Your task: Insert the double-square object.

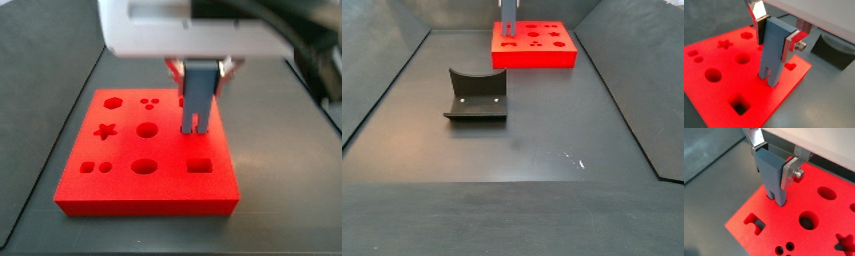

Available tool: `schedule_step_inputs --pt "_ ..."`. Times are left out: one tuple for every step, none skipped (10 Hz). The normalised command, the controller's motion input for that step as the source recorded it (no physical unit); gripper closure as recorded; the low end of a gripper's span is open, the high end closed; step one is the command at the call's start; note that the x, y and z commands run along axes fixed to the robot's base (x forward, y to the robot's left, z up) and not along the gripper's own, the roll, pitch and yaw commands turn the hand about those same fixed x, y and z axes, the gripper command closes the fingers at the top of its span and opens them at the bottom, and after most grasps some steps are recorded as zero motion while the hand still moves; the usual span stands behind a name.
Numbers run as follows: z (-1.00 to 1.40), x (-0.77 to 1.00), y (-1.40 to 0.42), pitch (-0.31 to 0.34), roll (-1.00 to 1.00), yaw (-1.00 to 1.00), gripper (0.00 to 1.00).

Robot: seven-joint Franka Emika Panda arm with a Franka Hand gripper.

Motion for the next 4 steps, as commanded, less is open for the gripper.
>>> schedule_step_inputs --pt "-0.75 0.29 -0.24 0.209 0.09 0.00 1.00" --pt "-0.74 0.22 -0.30 0.190 0.13 0.00 1.00" --pt "-0.14 0.04 -0.06 0.019 0.00 -0.02 1.00" --pt "0.00 0.00 0.00 0.000 0.00 0.00 1.00"
